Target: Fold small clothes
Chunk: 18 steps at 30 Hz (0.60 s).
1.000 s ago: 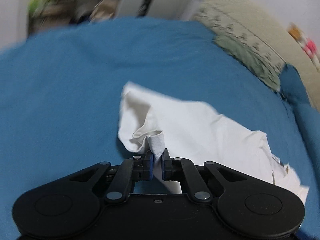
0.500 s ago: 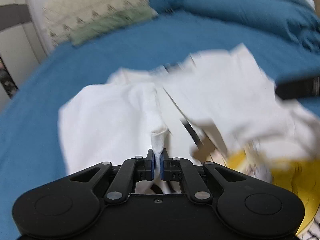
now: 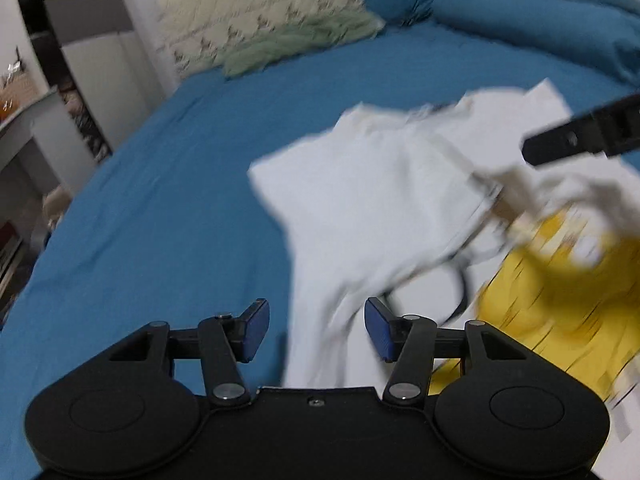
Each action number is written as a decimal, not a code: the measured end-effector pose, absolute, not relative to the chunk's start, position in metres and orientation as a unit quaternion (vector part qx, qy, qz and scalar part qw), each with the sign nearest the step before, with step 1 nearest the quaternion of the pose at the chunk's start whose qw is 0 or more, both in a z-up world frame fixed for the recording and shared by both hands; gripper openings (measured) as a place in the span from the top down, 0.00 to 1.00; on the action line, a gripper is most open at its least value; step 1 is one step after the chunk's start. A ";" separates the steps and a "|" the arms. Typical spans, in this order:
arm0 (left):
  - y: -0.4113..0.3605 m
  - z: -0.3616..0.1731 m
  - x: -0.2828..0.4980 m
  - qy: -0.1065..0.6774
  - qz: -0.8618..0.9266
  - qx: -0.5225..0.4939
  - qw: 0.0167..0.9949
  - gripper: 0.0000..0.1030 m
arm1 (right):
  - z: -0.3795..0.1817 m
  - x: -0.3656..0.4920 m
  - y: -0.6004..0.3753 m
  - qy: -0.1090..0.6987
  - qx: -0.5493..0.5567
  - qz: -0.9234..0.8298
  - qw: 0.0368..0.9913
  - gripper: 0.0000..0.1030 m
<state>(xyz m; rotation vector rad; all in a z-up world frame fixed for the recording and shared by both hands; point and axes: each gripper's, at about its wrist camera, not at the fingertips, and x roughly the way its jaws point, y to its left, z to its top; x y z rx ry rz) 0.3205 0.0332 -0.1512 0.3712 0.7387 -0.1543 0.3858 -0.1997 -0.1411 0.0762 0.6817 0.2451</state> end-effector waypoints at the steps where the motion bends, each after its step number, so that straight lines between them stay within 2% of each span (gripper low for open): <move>1: 0.037 -0.157 0.321 0.367 -0.075 0.176 0.910 0.46 | -0.145 0.389 -0.189 0.327 0.028 0.134 0.935 0.00; 2: 0.042 -0.161 0.321 0.369 -0.076 0.167 0.911 0.46 | -0.151 0.394 -0.178 0.325 0.021 0.149 0.933 0.05; 4: 0.044 -0.163 0.322 0.367 -0.077 0.155 0.914 0.46 | -0.162 0.406 -0.160 0.336 0.010 0.172 0.926 0.26; 6: 0.044 -0.161 0.325 0.362 -0.075 0.151 0.917 0.47 | -0.173 0.418 -0.145 0.348 -0.002 0.181 0.920 0.34; 7: 0.045 -0.161 0.326 0.361 -0.076 0.148 0.918 0.47 | -0.179 0.423 -0.140 0.354 -0.006 0.179 0.918 0.43; 8: 0.045 -0.161 0.329 0.362 -0.077 0.145 0.918 0.51 | -0.182 0.427 -0.138 0.360 -0.004 0.179 0.916 0.56; 9: 0.047 -0.161 0.331 0.364 -0.078 0.140 0.918 0.58 | -0.185 0.430 -0.138 0.370 0.001 0.179 0.912 0.81; 11: 0.051 -0.160 0.333 0.373 -0.080 0.127 0.916 0.70 | -0.184 0.426 -0.141 0.371 0.006 0.171 0.913 0.81; 18: 0.063 -0.164 0.320 0.383 -0.073 0.108 0.915 0.71 | -0.201 0.406 -0.154 0.385 0.009 0.173 0.907 0.81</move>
